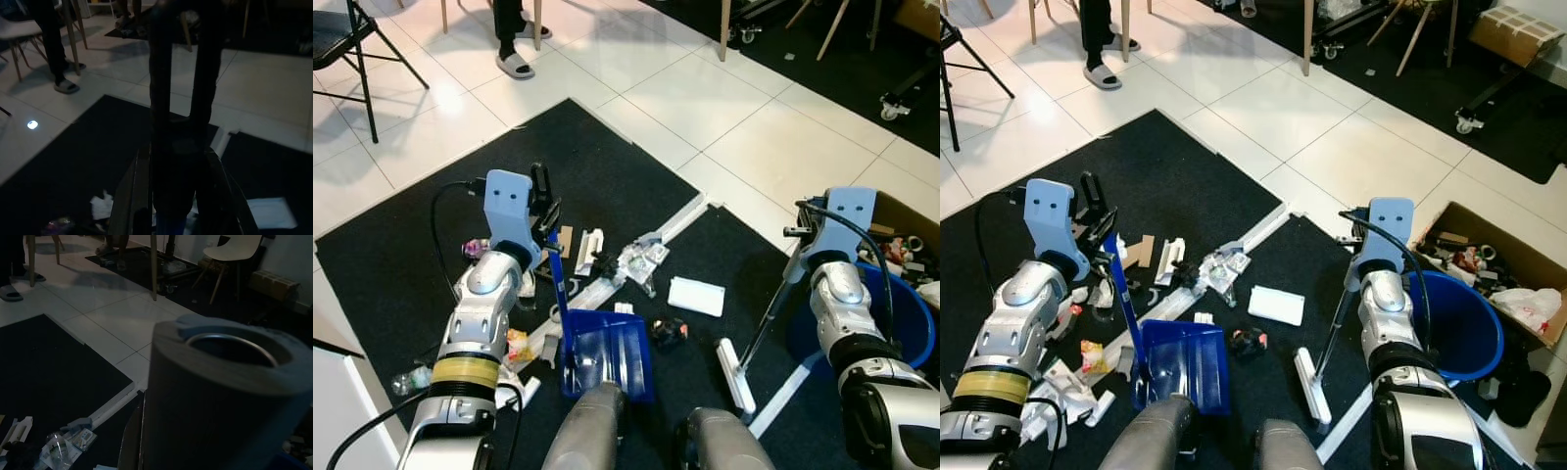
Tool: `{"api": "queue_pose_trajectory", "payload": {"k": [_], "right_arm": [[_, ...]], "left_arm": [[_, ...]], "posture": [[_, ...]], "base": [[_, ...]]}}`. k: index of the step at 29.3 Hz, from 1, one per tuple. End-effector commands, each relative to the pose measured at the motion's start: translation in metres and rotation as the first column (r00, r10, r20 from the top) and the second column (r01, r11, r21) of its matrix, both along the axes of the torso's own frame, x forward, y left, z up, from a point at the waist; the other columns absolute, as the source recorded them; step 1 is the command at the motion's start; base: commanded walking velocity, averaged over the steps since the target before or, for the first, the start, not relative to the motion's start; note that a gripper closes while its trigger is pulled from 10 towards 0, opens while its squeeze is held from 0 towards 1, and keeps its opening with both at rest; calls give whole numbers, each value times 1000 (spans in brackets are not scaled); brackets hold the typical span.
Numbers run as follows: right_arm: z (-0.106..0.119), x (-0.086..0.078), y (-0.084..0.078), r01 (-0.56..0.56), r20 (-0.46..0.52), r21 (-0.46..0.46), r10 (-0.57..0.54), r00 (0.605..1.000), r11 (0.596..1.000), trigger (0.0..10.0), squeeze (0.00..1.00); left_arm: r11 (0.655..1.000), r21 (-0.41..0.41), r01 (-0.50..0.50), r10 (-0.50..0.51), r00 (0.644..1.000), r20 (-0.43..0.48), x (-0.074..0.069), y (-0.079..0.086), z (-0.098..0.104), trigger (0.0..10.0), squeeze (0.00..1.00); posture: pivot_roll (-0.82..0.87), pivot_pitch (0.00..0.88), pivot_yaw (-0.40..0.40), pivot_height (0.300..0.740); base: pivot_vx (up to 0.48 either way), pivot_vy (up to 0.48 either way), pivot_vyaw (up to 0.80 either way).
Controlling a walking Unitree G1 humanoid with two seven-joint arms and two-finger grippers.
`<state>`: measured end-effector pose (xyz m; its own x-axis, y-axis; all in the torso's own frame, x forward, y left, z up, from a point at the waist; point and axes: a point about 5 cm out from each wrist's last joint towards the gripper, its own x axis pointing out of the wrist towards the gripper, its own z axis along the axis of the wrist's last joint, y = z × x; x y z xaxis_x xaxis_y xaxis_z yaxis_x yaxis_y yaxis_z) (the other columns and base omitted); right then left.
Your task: Sweep floor
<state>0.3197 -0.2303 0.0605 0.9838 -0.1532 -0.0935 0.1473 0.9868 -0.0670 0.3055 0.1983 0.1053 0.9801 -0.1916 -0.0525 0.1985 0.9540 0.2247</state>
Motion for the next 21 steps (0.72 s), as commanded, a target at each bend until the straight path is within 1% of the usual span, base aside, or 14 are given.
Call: {"api": "queue_pose_trajectory", "payload": {"k": [1,4,9,14,21], "right_arm": [[5,1,-5,1,28,-13,0,1000,1000,10000,0],[8,3,-6,-1,36,-16,2,999,1000,10000,0],[11,5,-5,-6,41,-20,7,999,1000,10000,0],[12,8,-1,-20,37,-23,21,999,1000,10000,0],[11,8,1,-28,36,-21,29,999,999,10000,0]], "left_arm": [[997,73,2,-4,999,33,-1,4,1,10000,0],[995,99,12,-15,1000,23,-4,1,-7,10000,0],[996,93,4,-6,1000,28,-5,-1,-9,10000,0],[996,89,-16,14,1000,17,-6,-1,-18,10000,0],[996,83,-35,36,999,-8,-8,1,-28,10000,0]], "posture": [[30,82,-17,740],[27,78,-22,740],[24,74,-28,740],[29,73,-39,740],[22,75,-36,740]], "base": [[0,0,0],[0,0,0],[0,0,0],[0,0,0],[0,0,0]]}}
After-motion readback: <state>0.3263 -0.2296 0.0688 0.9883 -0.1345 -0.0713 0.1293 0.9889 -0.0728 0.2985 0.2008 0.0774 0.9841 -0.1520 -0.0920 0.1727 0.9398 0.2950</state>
